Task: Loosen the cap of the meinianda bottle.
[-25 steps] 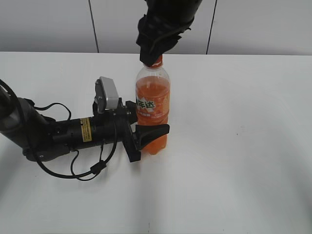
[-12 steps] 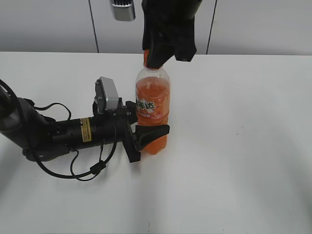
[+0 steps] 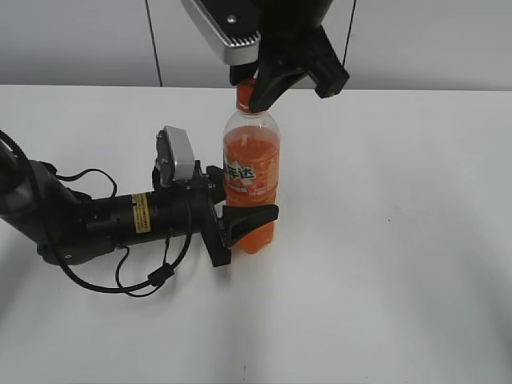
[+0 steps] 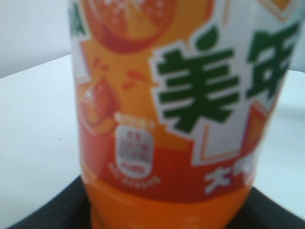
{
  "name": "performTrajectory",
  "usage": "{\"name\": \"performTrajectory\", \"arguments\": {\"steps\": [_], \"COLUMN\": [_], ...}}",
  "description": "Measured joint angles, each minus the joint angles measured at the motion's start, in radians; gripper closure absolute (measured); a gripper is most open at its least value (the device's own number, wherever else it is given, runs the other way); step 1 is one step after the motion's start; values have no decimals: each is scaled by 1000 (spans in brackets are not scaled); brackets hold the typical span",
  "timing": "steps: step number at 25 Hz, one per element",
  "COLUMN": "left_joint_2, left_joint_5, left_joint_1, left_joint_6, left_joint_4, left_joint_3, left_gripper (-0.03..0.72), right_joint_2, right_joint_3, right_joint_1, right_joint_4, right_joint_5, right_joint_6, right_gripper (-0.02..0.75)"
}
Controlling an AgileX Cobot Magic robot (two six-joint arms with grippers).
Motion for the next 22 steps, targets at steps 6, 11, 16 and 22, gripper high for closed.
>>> {"name": "performTrajectory", "arguments": {"steps": [6,11,16,22], "left_joint_2": [0,0,0,0], "left_joint_5": [1,1,1,1], "left_joint_1": [0,0,0,0], "left_joint_6": [0,0,0,0], "left_joint_4": [0,0,0,1], "left_joint_3": [0,0,0,0], "left_gripper": [293,293,293,293], "right_joint_2": [0,0,0,0], "right_joint_3": [0,0,0,0], "right_joint_1": [0,0,0,0], "right_joint_4": [-1,-6,-6,8], "right_joint_5": [0,0,-1,-1], "right_joint_6": [-154,-252,-273,-140], "right_gripper": [468,468,468,468]}}
